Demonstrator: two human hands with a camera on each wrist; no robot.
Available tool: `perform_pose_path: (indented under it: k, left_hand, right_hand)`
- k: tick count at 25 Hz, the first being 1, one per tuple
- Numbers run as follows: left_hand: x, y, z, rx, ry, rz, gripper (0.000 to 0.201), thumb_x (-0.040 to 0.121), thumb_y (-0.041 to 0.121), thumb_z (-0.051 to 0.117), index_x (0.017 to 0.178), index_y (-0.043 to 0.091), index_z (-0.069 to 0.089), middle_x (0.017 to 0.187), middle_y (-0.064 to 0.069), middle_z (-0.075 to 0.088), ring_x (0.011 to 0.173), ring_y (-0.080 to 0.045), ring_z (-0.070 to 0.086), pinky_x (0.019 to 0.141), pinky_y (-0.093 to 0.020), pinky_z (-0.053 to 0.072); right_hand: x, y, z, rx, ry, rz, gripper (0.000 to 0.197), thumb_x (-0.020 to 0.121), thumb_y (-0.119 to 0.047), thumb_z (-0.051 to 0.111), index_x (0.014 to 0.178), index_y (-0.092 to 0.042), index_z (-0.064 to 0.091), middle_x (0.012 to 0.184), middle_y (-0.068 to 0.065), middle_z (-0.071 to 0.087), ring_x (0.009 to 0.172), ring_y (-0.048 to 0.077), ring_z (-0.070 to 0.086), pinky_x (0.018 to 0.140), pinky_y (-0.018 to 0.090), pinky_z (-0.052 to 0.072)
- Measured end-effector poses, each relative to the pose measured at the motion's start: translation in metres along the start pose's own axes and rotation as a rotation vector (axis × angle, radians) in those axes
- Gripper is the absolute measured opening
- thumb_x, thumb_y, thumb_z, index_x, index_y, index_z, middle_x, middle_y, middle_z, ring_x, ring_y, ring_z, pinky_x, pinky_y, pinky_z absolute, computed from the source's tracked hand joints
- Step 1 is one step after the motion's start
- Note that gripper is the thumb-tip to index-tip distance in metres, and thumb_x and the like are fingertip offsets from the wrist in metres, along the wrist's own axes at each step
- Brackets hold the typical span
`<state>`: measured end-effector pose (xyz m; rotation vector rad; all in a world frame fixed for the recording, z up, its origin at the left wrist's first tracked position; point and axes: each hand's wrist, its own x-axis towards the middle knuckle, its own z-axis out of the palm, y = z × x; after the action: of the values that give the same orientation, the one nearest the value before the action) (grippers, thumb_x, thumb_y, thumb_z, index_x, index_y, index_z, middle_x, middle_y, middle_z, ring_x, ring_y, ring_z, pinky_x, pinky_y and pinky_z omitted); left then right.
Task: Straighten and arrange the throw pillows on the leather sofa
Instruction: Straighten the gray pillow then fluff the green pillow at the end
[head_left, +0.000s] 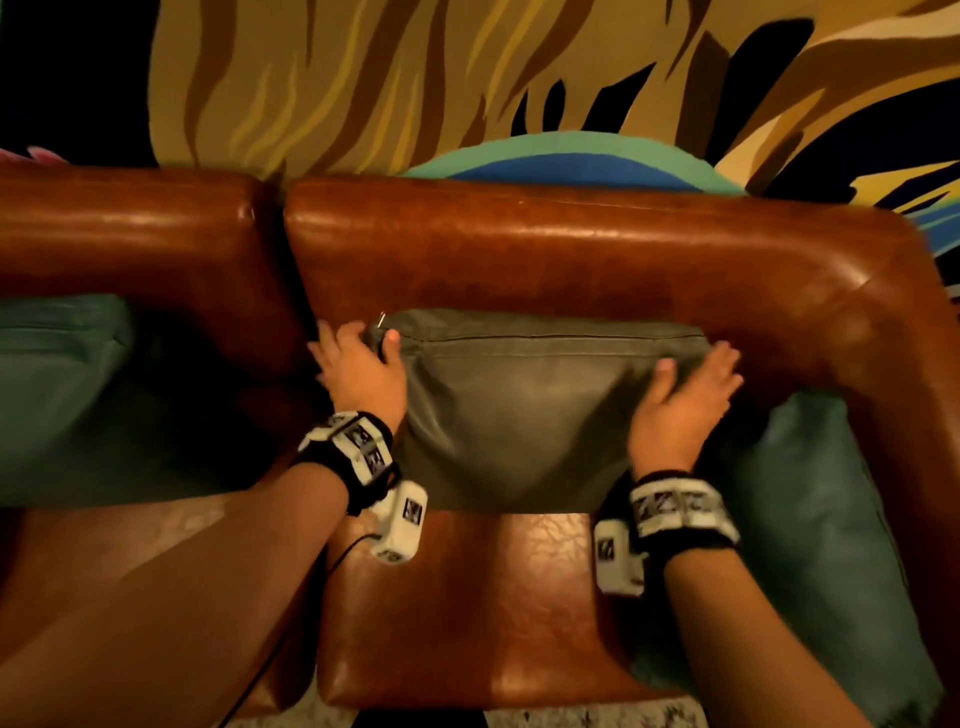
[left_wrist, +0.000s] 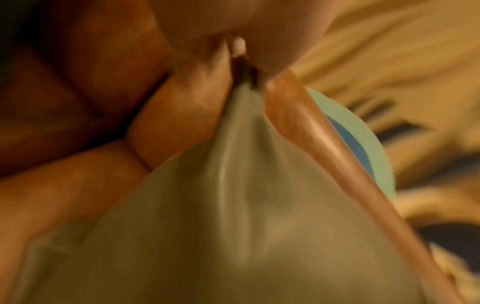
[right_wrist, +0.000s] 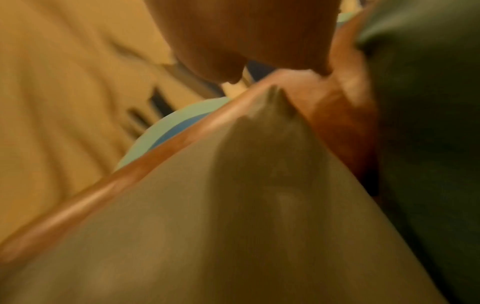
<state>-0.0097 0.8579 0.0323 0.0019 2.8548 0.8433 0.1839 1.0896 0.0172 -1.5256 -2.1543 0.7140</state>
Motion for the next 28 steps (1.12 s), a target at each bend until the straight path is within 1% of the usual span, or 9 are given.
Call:
perform_pose_path:
  k: [2, 4, 5, 12, 15, 17, 19, 22, 28]
  left_hand:
    - [-0.026, 0.015, 0.021, 0.316, 0.048, 0.559, 0.070, 0.096, 0.049, 0.036, 0.153, 0.010, 0.023, 0.163, -0.016, 0.010, 0.150, -0.041, 0.008, 0.118, -0.058, 0.007]
    - [-0.038, 0.012, 0.057, 0.525, -0.145, 1.122, 0.073, 0.097, 0.055, 0.034, 0.157, 0.017, 0.015, 0.165, -0.007, 0.009, 0.152, -0.032, 0.008, 0.119, -0.058, 0.007]
    - [-0.035, 0.011, 0.071, 0.592, -0.204, 1.200, 0.075, 0.096, 0.059, 0.037, 0.157, 0.020, 0.015, 0.165, -0.004, 0.012, 0.152, -0.028, 0.010, 0.120, -0.057, 0.011]
    - [-0.011, 0.003, 0.061, 0.779, -0.352, 0.999, 0.076, 0.092, 0.072, 0.007, 0.156, 0.033, -0.006, 0.166, -0.002, -0.004, 0.153, -0.029, -0.002, 0.120, -0.059, 0.002]
    - [-0.026, 0.032, 0.041, 0.795, -0.435, 0.869, 0.073, 0.095, 0.067, 0.017, 0.156, 0.033, -0.002, 0.165, -0.004, -0.008, 0.152, -0.035, -0.008, 0.117, -0.061, -0.005]
    - [-0.046, 0.063, 0.033, 0.746, -0.480, 0.926, 0.064, 0.100, 0.054, 0.025, 0.156, 0.027, 0.012, 0.166, -0.005, 0.000, 0.152, -0.035, -0.006, 0.119, -0.060, -0.002]
    - [-0.067, 0.104, 0.038, 0.572, -0.562, 1.039, 0.055, 0.103, 0.041, 0.032, 0.153, 0.020, 0.026, 0.163, -0.006, 0.017, 0.152, -0.033, 0.005, 0.122, -0.051, 0.006]
    - [-0.099, 0.181, 0.069, 0.325, -0.766, 1.071, 0.038, 0.103, 0.027, 0.041, 0.136, 0.014, 0.055, 0.138, -0.010, 0.059, 0.131, -0.029, 0.051, 0.110, -0.036, 0.037]
    - [-0.176, 0.293, 0.181, 0.002, -0.876, 0.710, 0.025, 0.098, 0.017, 0.052, 0.112, 0.015, 0.072, 0.109, -0.006, 0.074, 0.101, -0.024, 0.069, 0.085, -0.028, 0.051]
  right_hand:
    - [-0.050, -0.011, 0.022, -0.266, -0.127, -0.392, 0.070, 0.100, -0.046, 0.032, 0.156, -0.011, 0.011, 0.164, 0.011, 0.007, 0.152, 0.033, 0.004, 0.122, 0.050, -0.002]
    - [-0.068, -0.009, 0.053, -0.450, -0.262, -0.585, 0.072, 0.098, -0.055, 0.027, 0.157, -0.016, 0.010, 0.165, 0.005, 0.006, 0.152, 0.028, 0.006, 0.121, 0.056, 0.003]
    - [-0.062, -0.005, 0.061, -0.491, -0.286, -0.585, 0.073, 0.097, -0.057, 0.027, 0.157, -0.017, 0.011, 0.165, 0.004, 0.008, 0.152, 0.027, 0.008, 0.120, 0.058, 0.008]
    - [-0.040, -0.003, 0.043, -0.417, -0.458, -0.428, 0.072, 0.098, -0.058, 0.026, 0.157, -0.021, 0.005, 0.165, 0.000, 0.001, 0.153, 0.024, -0.002, 0.122, 0.051, 0.000]
    - [-0.016, -0.004, -0.014, -0.142, -0.526, -0.282, 0.050, 0.100, -0.034, 0.044, 0.149, -0.024, 0.037, 0.154, 0.004, 0.040, 0.145, 0.023, 0.032, 0.118, 0.041, 0.029]
    - [0.004, 0.010, -0.063, -0.090, -0.434, -0.164, 0.035, 0.096, -0.027, 0.048, 0.129, -0.029, 0.059, 0.125, 0.008, 0.067, 0.116, 0.028, 0.062, 0.097, 0.041, 0.051]
    - [0.021, 0.032, -0.111, -0.134, -0.361, -0.052, 0.032, 0.094, -0.021, 0.048, 0.119, -0.029, 0.066, 0.107, 0.011, 0.073, 0.099, 0.032, 0.068, 0.084, 0.042, 0.056]
    - [0.042, 0.072, -0.163, -0.224, -0.336, 0.040, 0.037, 0.091, -0.011, 0.049, 0.119, -0.027, 0.068, 0.113, 0.014, 0.071, 0.107, 0.034, 0.065, 0.089, 0.041, 0.053]
    - [0.053, 0.179, -0.193, -0.225, -0.354, 0.000, 0.036, 0.094, -0.016, 0.053, 0.127, -0.027, 0.060, 0.129, 0.010, 0.057, 0.116, 0.032, 0.055, 0.101, 0.040, 0.045]
